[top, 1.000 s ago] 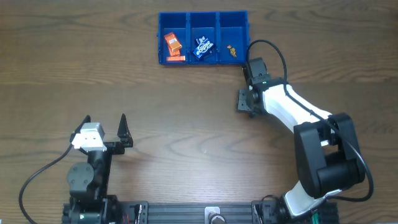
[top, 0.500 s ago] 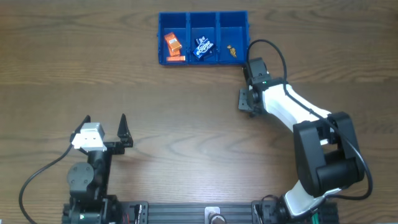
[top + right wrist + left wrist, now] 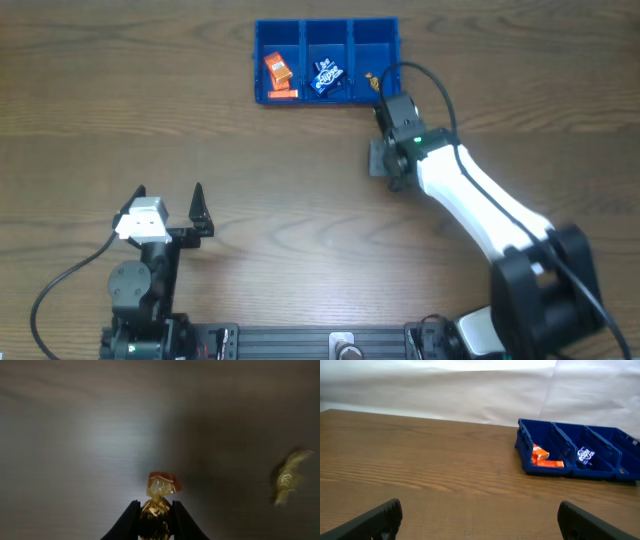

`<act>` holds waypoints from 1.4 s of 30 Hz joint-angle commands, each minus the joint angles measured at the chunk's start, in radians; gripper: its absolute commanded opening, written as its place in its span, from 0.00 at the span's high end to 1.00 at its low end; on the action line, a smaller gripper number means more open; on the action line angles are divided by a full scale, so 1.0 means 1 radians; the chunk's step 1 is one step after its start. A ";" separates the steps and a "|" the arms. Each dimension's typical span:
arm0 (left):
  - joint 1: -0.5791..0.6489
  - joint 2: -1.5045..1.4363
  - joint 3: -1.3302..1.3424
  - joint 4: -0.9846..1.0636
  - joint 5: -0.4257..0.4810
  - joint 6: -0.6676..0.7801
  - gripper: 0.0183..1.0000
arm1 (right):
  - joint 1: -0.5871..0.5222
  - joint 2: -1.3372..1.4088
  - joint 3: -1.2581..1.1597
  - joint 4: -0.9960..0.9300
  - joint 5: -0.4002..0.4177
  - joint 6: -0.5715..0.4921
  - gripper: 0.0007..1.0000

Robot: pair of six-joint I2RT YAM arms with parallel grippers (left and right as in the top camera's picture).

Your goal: Sort Candies Into Trays

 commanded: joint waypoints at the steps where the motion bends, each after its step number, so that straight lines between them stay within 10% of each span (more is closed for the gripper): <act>1: 0.003 -0.006 -0.016 -0.041 -0.005 0.015 0.00 | -0.012 0.016 0.401 -0.115 0.137 -0.085 0.83; 8: 0.003 -0.006 -0.016 -0.041 -0.005 0.015 0.00 | -0.072 0.375 0.841 -0.185 0.147 -0.178 0.82; 19: 0.003 -0.006 -0.016 -0.041 -0.005 0.015 0.00 | -0.107 0.569 0.848 -0.149 0.058 -0.168 0.81; 31: 0.003 -0.006 -0.016 -0.041 -0.005 0.015 0.00 | -0.120 0.548 0.842 -0.138 0.050 -0.179 0.32; 42: 0.003 -0.006 -0.016 -0.041 -0.005 0.015 0.00 | -0.232 -0.037 0.181 -0.085 0.081 -0.155 0.26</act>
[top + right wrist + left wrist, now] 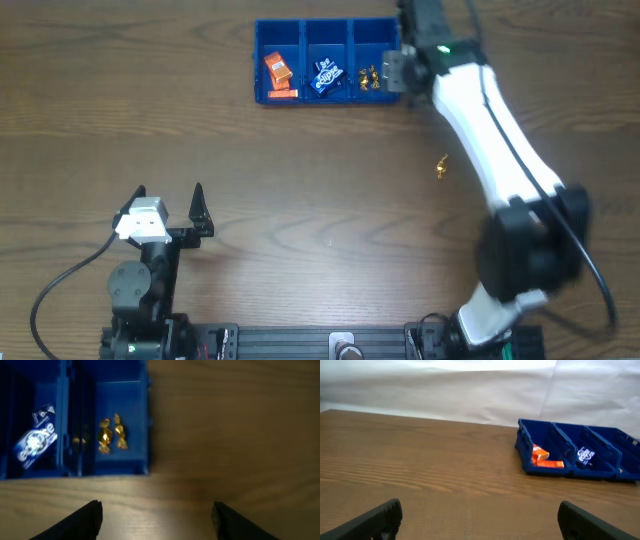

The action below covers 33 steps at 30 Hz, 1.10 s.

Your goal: Sort Candies Into Trays

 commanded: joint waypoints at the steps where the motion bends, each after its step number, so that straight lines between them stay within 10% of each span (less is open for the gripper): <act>1: 0.002 -0.005 -0.016 -0.041 -0.005 0.014 0.00 | -0.067 -0.228 -0.292 -0.007 0.013 0.046 0.26; 26: 0.003 -0.005 -0.016 -0.041 -0.005 0.014 0.00 | -0.179 0.000 -0.591 0.242 -0.089 0.173 0.33; 33: 0.003 -0.005 -0.016 -0.041 -0.005 0.014 0.00 | -0.179 0.006 -0.591 0.248 -0.077 0.173 0.52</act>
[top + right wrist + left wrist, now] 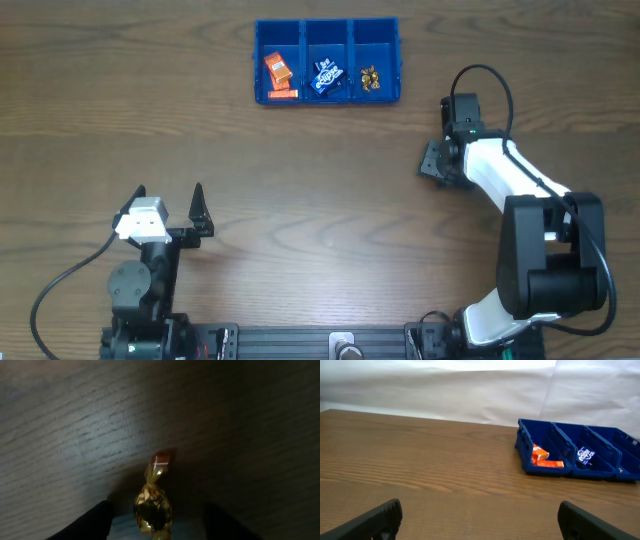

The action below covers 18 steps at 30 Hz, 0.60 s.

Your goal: Sort Candies Into Trays

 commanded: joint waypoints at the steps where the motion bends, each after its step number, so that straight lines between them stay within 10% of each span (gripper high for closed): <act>1: 0.003 -0.005 -0.016 -0.041 -0.006 0.014 0.00 | -0.007 0.013 -0.003 0.004 0.009 0.008 0.55; 7: 0.003 -0.005 -0.016 -0.041 -0.006 0.014 0.00 | -0.007 0.013 -0.003 0.010 0.009 0.008 0.75; 18: 0.003 -0.005 -0.016 -0.041 -0.006 0.014 0.00 | 0.117 -0.208 0.005 -0.029 0.017 0.008 0.83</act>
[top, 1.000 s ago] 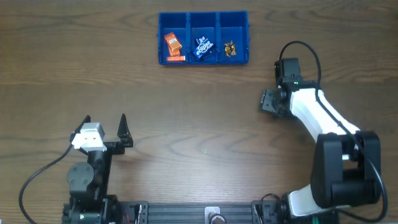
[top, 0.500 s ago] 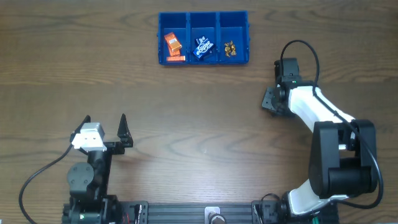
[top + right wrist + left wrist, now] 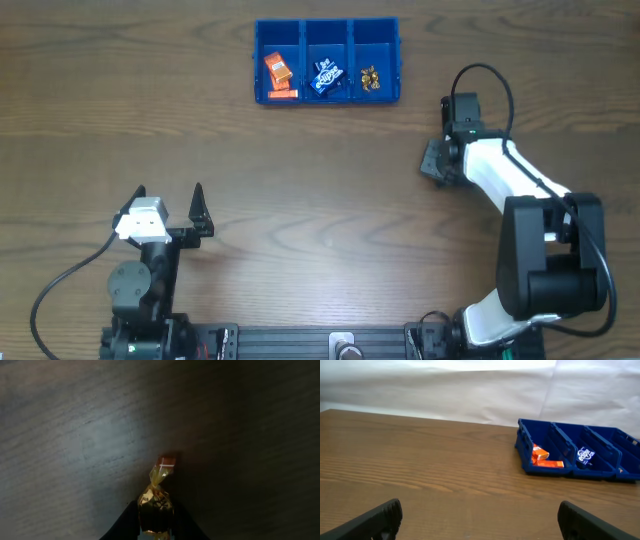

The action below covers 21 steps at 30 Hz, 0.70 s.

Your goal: Sort Candies Into Trays

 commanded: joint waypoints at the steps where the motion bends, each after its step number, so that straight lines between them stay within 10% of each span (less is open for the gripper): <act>1: 0.003 -0.005 -0.016 -0.042 -0.006 0.014 0.00 | 0.134 -0.240 0.020 -0.025 0.029 0.002 0.83; 11: 0.002 -0.005 -0.016 -0.042 -0.006 0.014 0.00 | 0.232 -0.024 0.756 -0.348 0.143 -0.184 0.82; 21: 0.003 -0.005 -0.016 -0.042 -0.006 0.014 0.00 | 0.223 0.452 1.158 -0.381 0.030 -0.208 0.81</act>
